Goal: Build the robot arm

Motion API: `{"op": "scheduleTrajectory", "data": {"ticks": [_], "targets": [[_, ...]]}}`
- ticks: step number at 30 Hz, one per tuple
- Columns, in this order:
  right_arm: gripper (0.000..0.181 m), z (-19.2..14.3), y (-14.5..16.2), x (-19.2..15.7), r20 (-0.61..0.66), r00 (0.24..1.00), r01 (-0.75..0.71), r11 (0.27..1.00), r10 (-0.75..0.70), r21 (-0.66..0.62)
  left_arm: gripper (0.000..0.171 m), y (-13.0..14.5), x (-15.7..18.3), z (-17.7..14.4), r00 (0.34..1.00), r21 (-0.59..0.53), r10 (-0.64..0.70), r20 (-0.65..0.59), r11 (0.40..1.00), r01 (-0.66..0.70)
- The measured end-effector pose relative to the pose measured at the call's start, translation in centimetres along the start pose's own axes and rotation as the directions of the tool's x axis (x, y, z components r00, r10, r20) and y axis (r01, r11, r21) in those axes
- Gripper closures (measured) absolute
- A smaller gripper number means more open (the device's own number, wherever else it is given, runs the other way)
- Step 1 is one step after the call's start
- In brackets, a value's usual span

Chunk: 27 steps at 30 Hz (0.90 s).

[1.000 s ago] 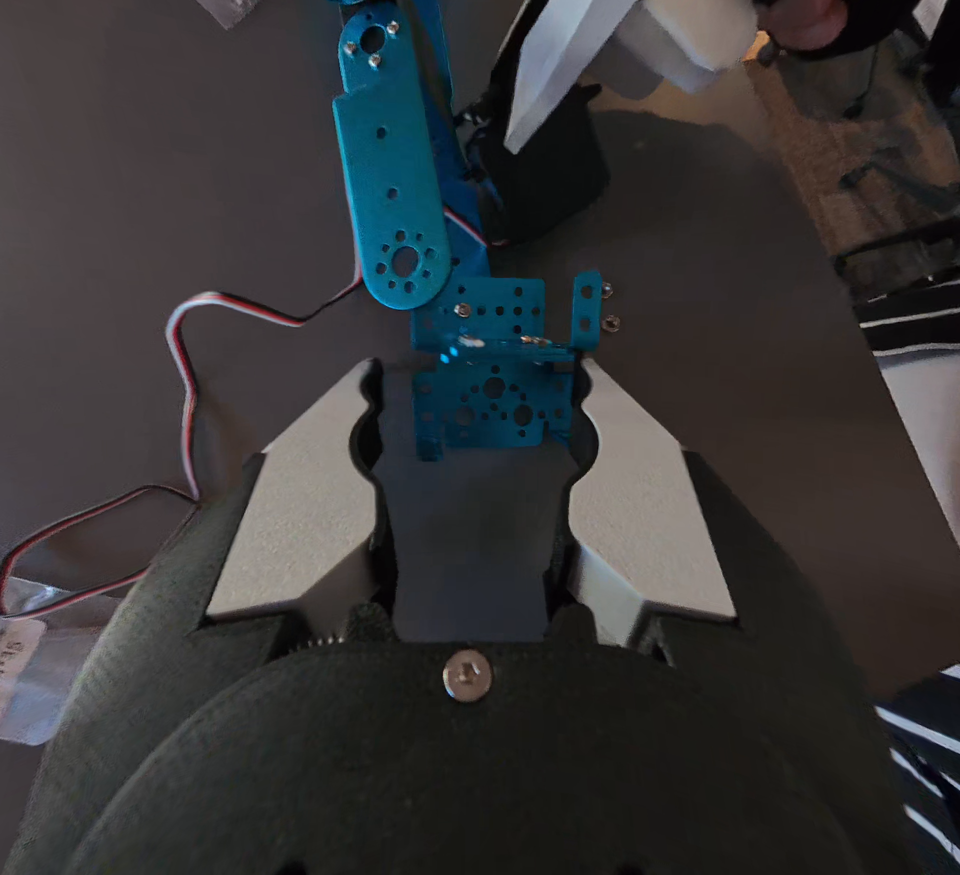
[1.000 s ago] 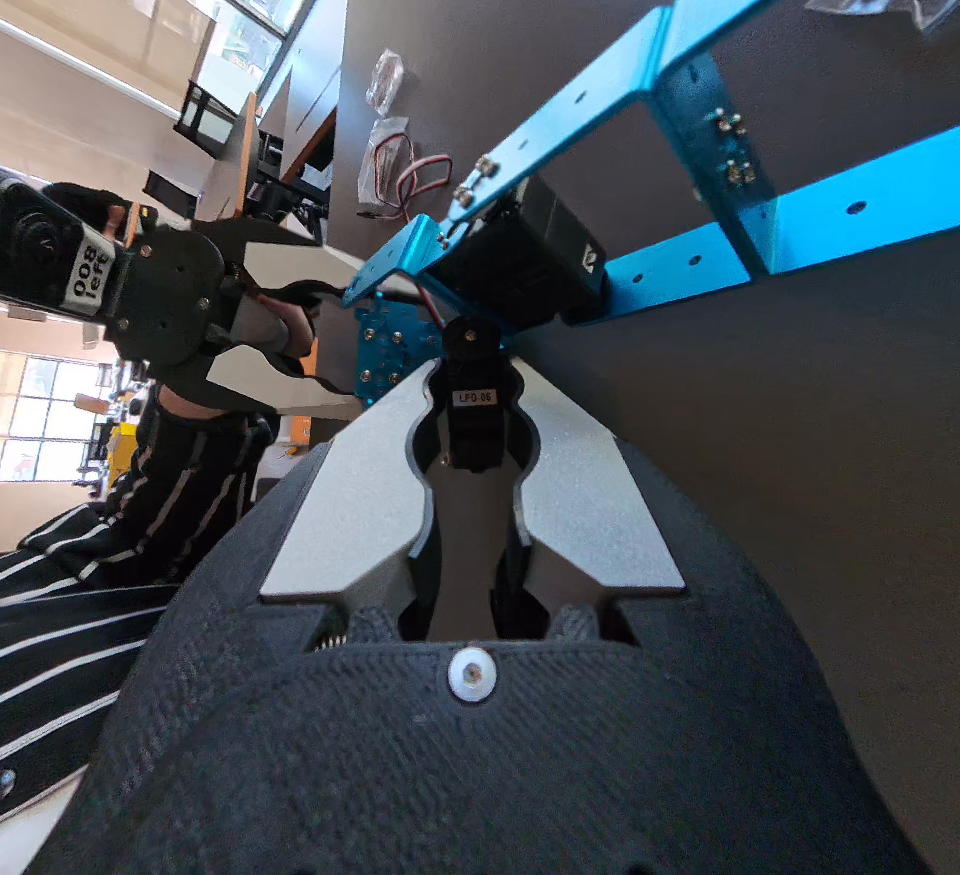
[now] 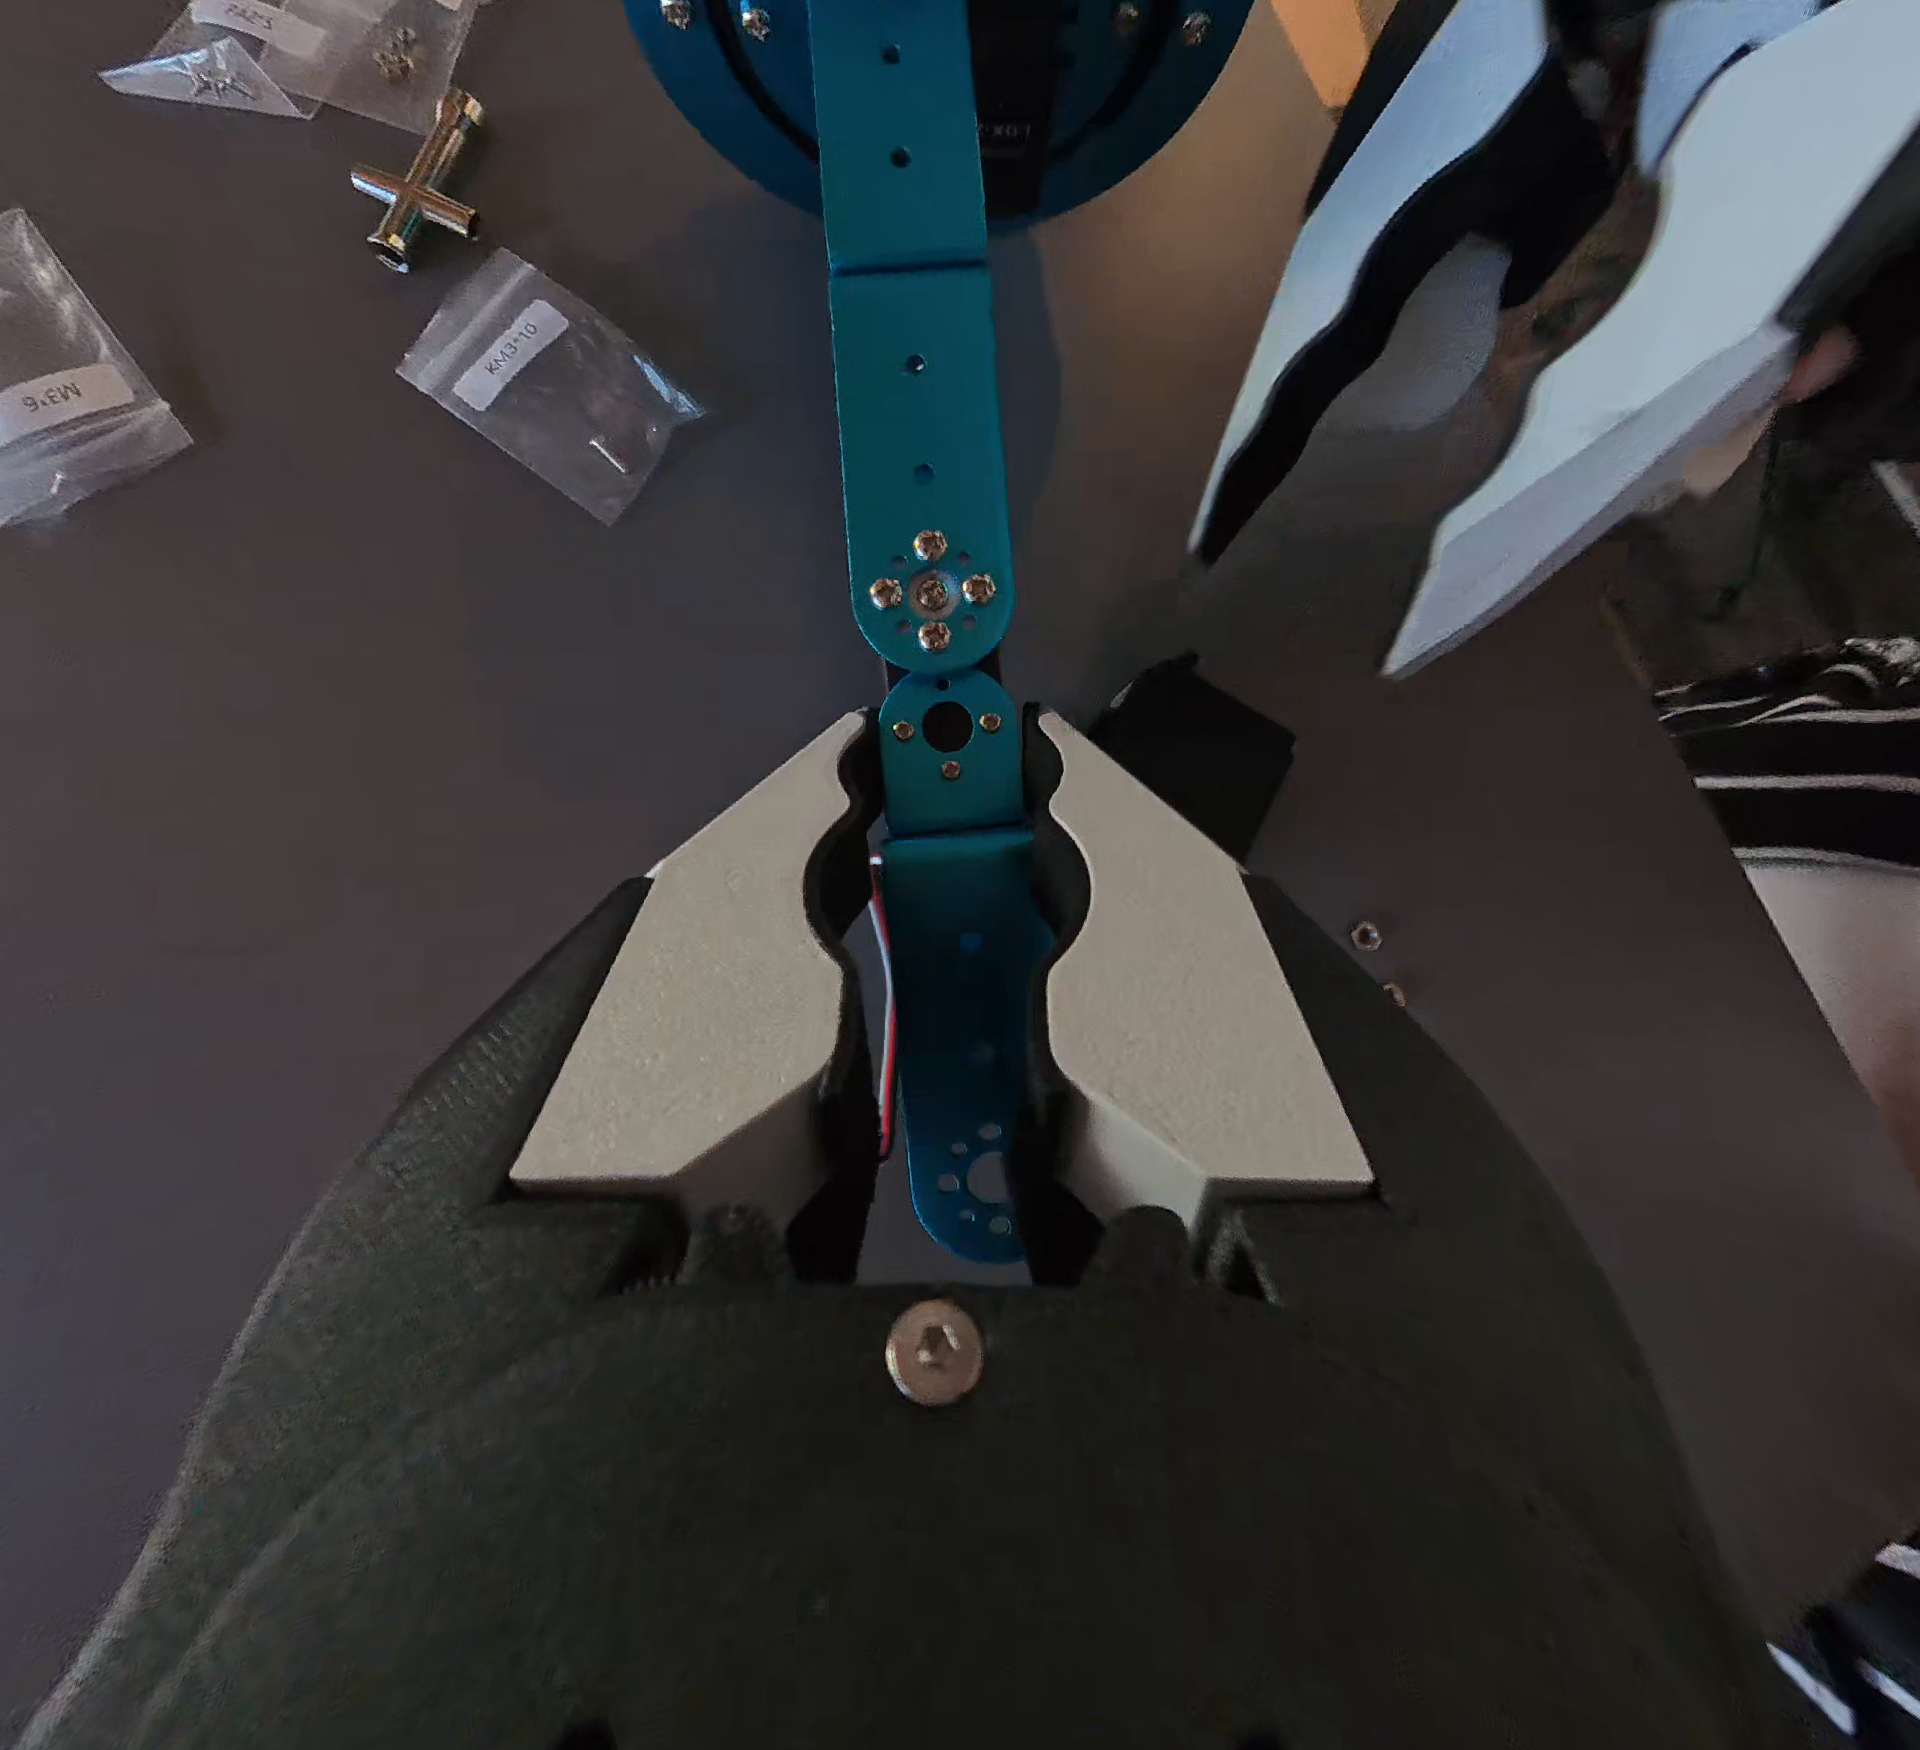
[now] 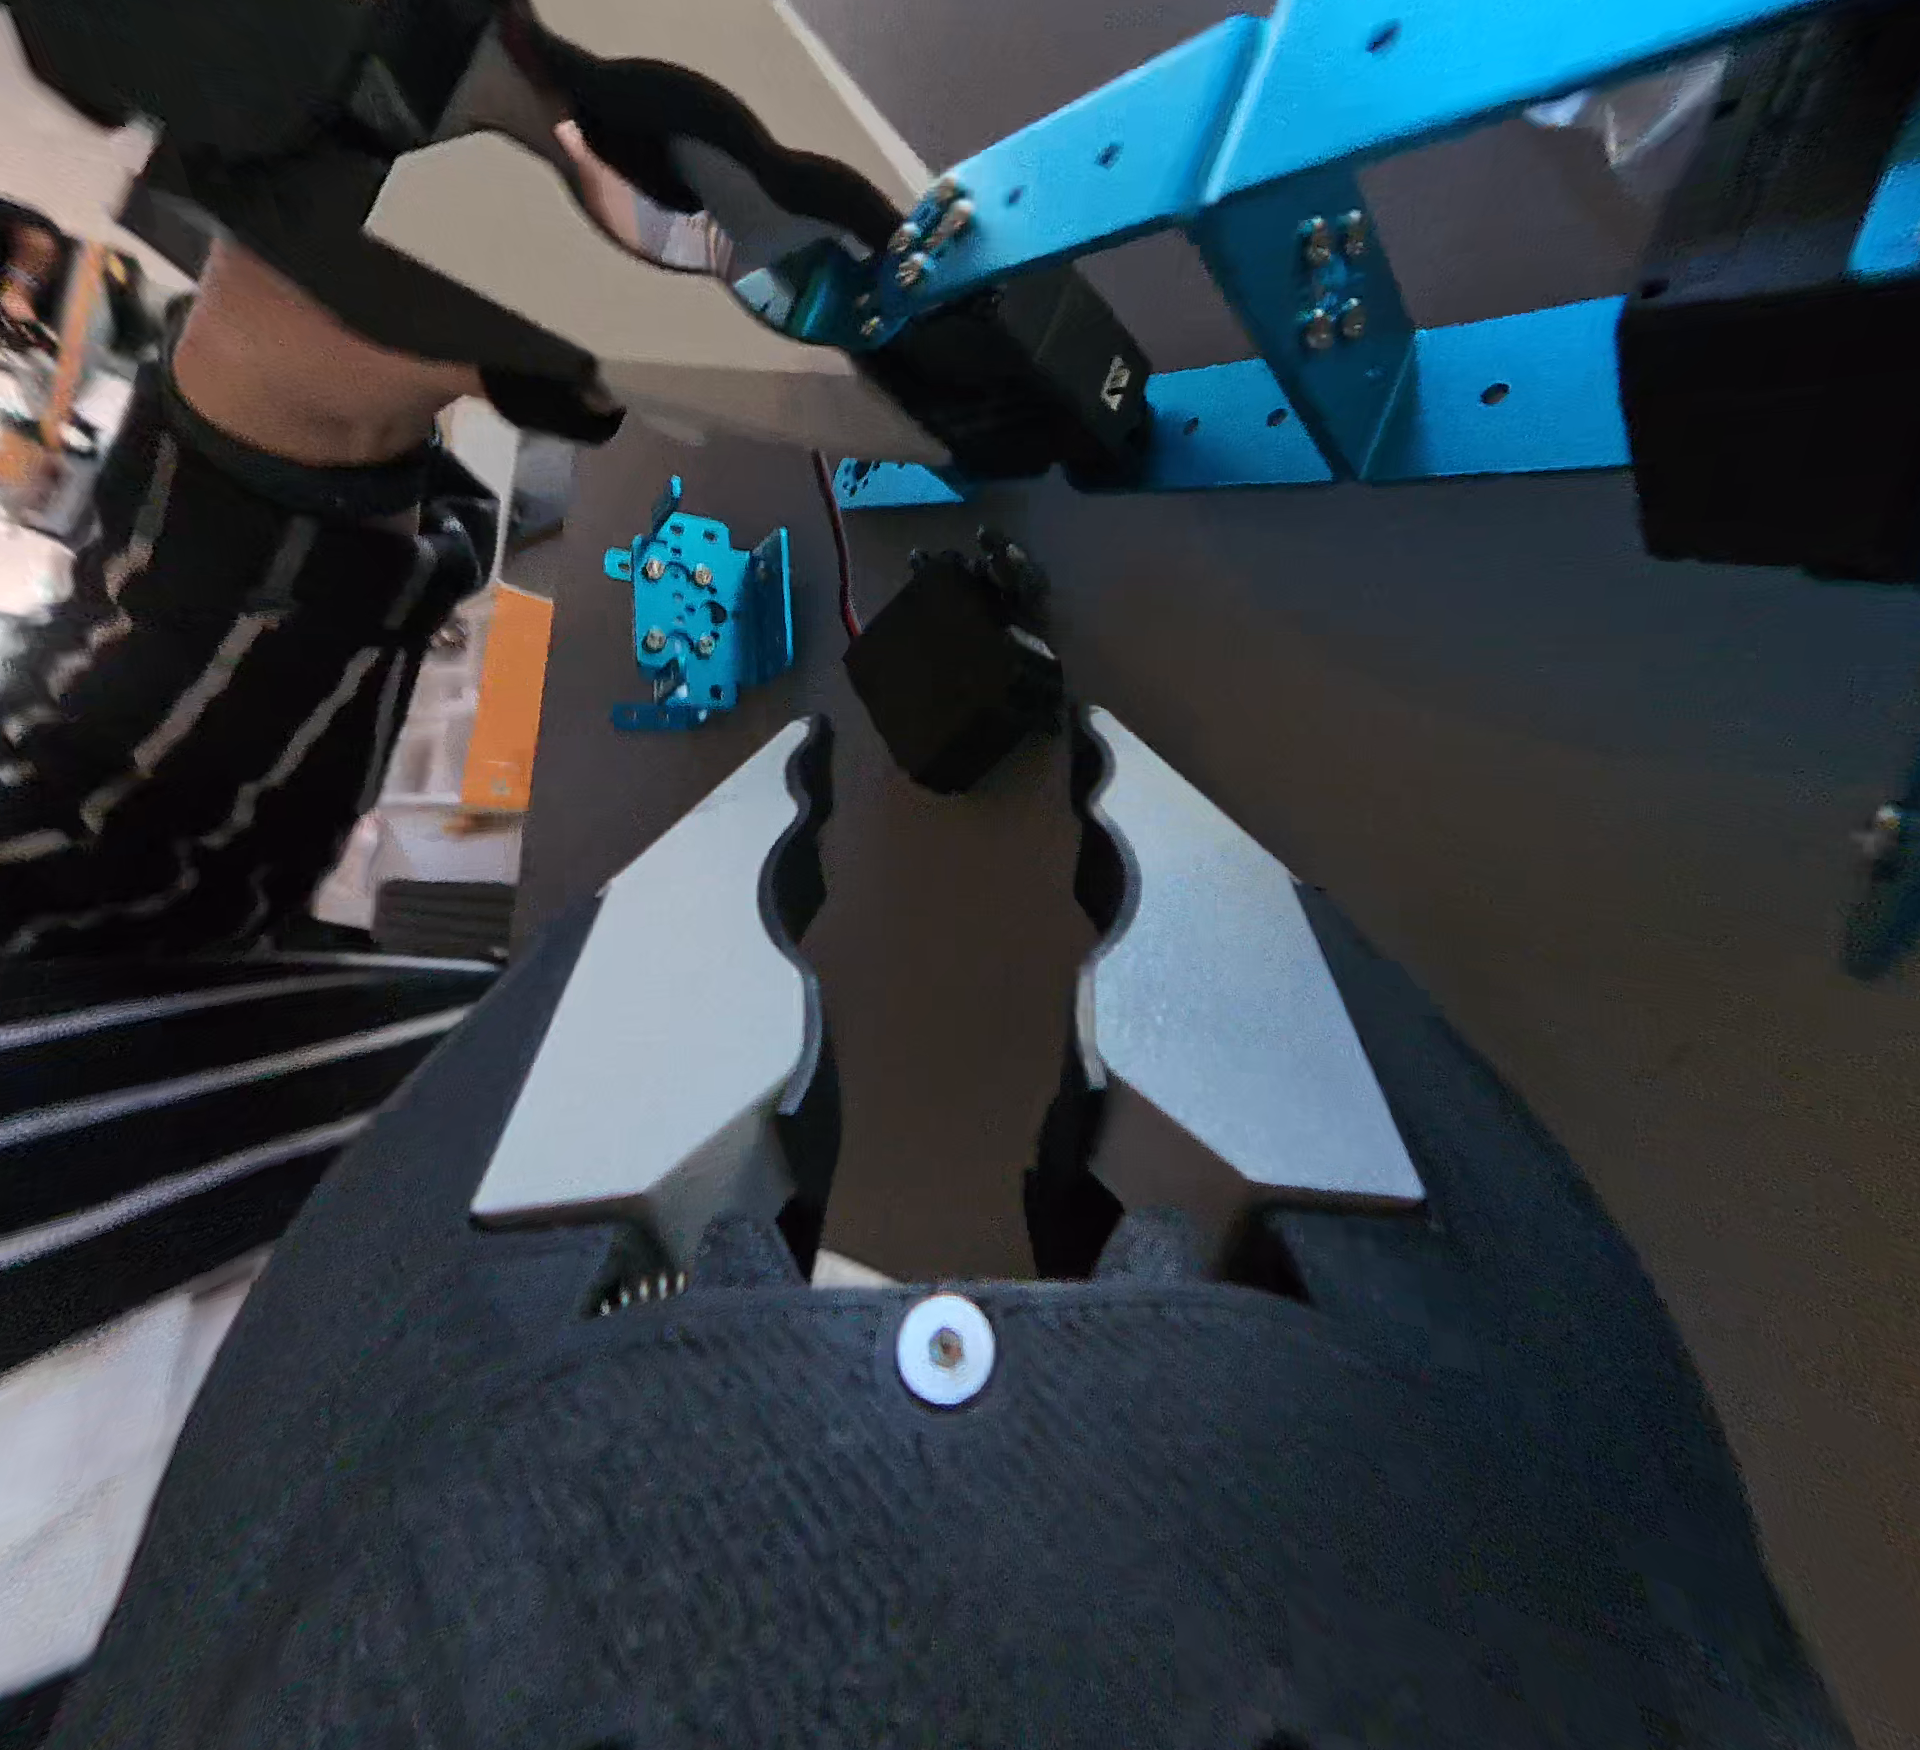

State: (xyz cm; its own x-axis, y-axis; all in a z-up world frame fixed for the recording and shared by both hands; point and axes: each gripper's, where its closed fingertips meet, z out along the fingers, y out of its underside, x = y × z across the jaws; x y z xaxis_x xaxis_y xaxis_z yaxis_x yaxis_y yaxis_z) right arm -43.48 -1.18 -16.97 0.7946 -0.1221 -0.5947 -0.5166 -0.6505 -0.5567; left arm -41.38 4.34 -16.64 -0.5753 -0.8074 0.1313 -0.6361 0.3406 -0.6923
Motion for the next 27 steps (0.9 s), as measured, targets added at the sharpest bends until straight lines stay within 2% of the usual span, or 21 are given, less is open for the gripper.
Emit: {"op": "scheduleTrajectory", "data": {"ticks": [2,3,4,6,7,8,11,13,17,20,21,24,27], "targets": [[0.138,-1.7,-0.7,-0.9,-0.026,0.984,0.176,0.984,-0.176,-0.009,0.147,0.0,0.1,0.0,1.0,0.01,-0.019,-0.007,1.0,0.019],[0.139,-2.7,-1.6,-1.4,-0.051,0.947,0.317,0.948,-0.317,-0.016,0.147,0.0,0.1,0.0,1.0,0.012,-0.024,-0.009,1.0,0.024],[0.138,-3.7,-2.9,-1.7,-0.101,0.873,0.476,0.879,-0.477,-0.035,0.147,0.0,0.1,0.0,1.0,0.013,-0.024,-0.007,1.0,0.024],[0.124,-4.6,-5.8,-1.8,-0.173,0.621,0.752,0.644,-0.764,-0.142,0.147,0.0,0.1,0.0,1.0,0.012,-0.018,0.009,1.0,0.017],[0.118,-4.3,-7.1,-1.9,-0.16,0.494,0.831,0.518,-0.855,-0.202,0.148,0.0,0.1,0.0,1.0,0.01,-0.012,0.021,1.0,0.012],[0.117,-3.6,-7.9,-1.7,-0.105,0.406,0.87,0.419,-0.908,-0.26,0.148,0.0,0.1,0.1,0.999,0.009,-0.004,0.038,1.0,0.004],[0.113,-0.5,-8.2,-0.7,0.167,0.354,0.886,0.273,-0.92,-0.375,0.148,-0.1,0.2,0.1,0.995,0.022,0.034,0.096,0.999,-0.037],[0.114,0.9,-7.9,0.6,0.303,0.307,0.893,0.163,-0.902,-0.419,0.148,-0.2,0.4,0.1,0.99,0.044,0.048,0.133,0.998,-0.054],[0.133,1.9,-5.7,0.8,0.527,0.281,0.916,0.061,-0.802,-0.396,0.148,-0.2,0.6,0.2,0.983,0.081,0.015,0.185,0.996,-0.031],[0.148,2.2,-5.1,2.0,0.561,0.193,0.908,-0.069,-0.805,-0.412,0.148,-0.3,0.6,0.2,0.979,0.101,-0.037,0.198,0.995,0.017],[0.154,2.2,-4.9,2.0,0.574,0.184,0.908,-0.085,-0.798,-0.409,0.148,-0.3,0.6,0.2,0.977,0.113,-0.05,0.208,0.993,0.026],[0.155,2.2,-5.0,2.1,0.59,0.167,0.905,-0.115,-0.79,-0.41,0.144,-0.3,0.7,-0.4,0.97,0.159,-0.11,0.216,0.984,0.076],[0.156,2.3,-5.3,2.2,0.585,0.16,0.904,-0.12,-0.795,-0.41,0.143,-0.4,0.6,-2.6,0.954,0.251,-0.202,0.223,0.957,0.144]]}}
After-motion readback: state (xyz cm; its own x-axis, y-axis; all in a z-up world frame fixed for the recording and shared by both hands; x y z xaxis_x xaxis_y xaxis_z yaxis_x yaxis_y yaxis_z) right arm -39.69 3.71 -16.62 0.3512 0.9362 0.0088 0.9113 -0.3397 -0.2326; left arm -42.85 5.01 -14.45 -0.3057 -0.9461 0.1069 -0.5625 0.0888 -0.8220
